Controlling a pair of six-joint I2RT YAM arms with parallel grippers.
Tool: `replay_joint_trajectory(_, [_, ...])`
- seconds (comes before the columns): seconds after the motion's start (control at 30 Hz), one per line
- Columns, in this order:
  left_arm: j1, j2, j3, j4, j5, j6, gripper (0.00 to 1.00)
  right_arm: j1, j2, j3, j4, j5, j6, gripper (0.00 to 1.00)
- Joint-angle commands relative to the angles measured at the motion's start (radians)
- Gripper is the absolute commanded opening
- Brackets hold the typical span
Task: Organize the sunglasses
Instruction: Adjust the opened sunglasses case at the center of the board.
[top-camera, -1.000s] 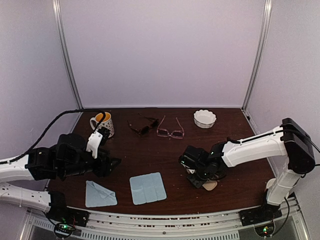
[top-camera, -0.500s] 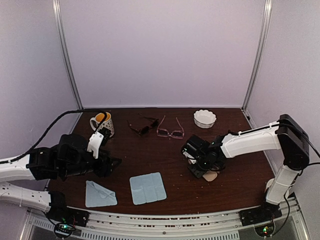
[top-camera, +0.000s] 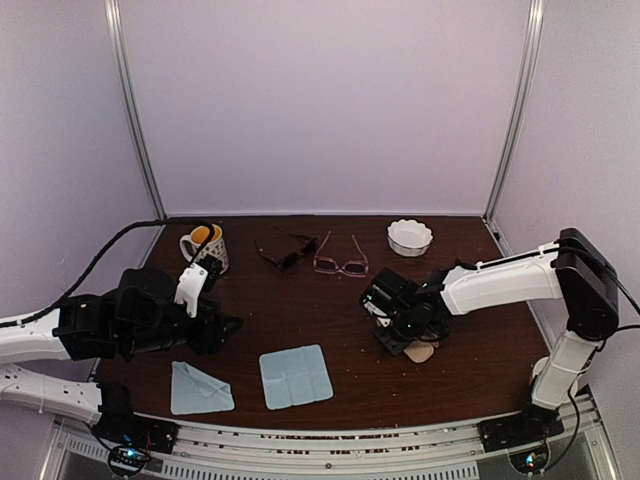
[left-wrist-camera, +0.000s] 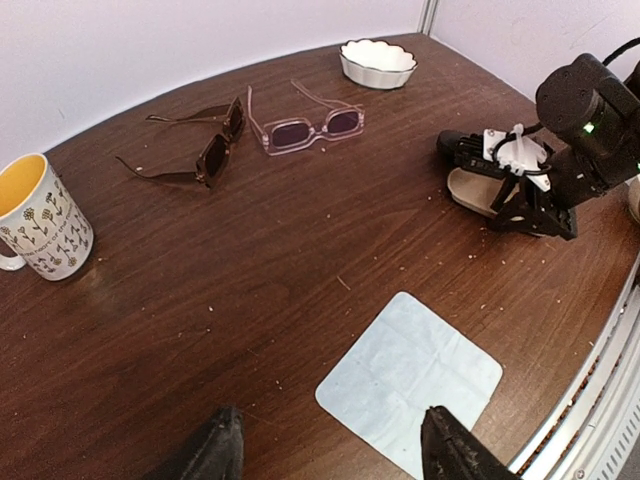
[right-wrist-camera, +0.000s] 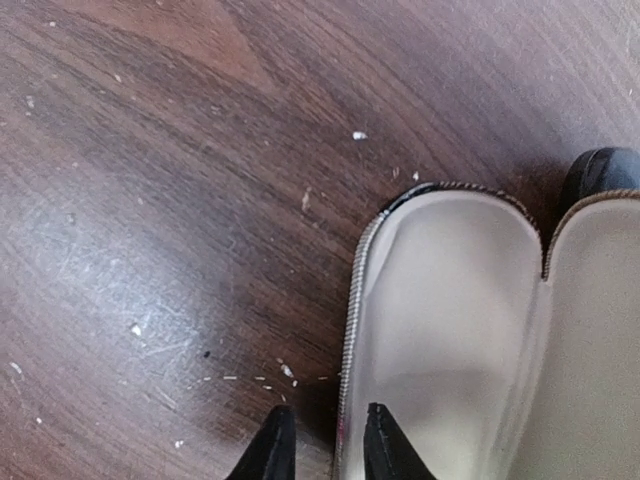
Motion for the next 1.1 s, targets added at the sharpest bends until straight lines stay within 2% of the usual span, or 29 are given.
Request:
replay_joint_trajectory(0.0, [0.006, 0.001, 0.026, 0.019, -0.007, -0.006, 0.64, 0.0, -0.068, 0.046, -0.029, 0.022, 0.023, 0.28])
replay_joint_trajectory(0.07, [0.006, 0.0, 0.024, 0.019, -0.006, -0.004, 0.64, 0.0, -0.08, 0.058, -0.042, 0.027, 0.025, 0.33])
replay_joint_trajectory(0.27, [0.006, 0.001, 0.008, -0.004, 0.006, 0.006, 0.64, 0.021, -0.118, 0.101, -0.071, 0.025, 0.037, 0.37])
replay_joint_trajectory(0.47, [0.002, 0.035, -0.089, -0.006, 0.087, -0.009, 0.57, 0.087, -0.203, 0.096, -0.038, 0.089, 0.061, 0.46])
replay_joint_trajectory(0.67, [-0.073, 0.024, -0.225, 0.126, 0.108, 0.028, 0.55, 0.141, -0.295, 0.032, 0.034, 0.168, 0.088, 0.5])
replay_joint_trajectory(0.77, [-0.132, 0.043, -0.273, 0.204, 0.072, 0.069, 0.55, 0.173, -0.333, 0.038, 0.032, 0.175, 0.118, 0.59])
replay_joint_trajectory(0.83, [-0.172, 0.072, -0.305, 0.288, 0.072, 0.124, 0.56, 0.205, -0.361, 0.048, 0.032, 0.18, 0.134, 0.62])
replay_joint_trajectory(0.9, [-0.217, 0.108, -0.303, 0.34, 0.038, 0.179, 0.55, 0.232, -0.389, 0.047, 0.054, 0.177, 0.16, 0.67])
replay_joint_trajectory(1.07, [-0.227, 0.267, -0.248, 0.387, 0.115, 0.267, 0.51, 0.285, -0.436, -0.002, 0.2, 0.145, 0.267, 0.68])
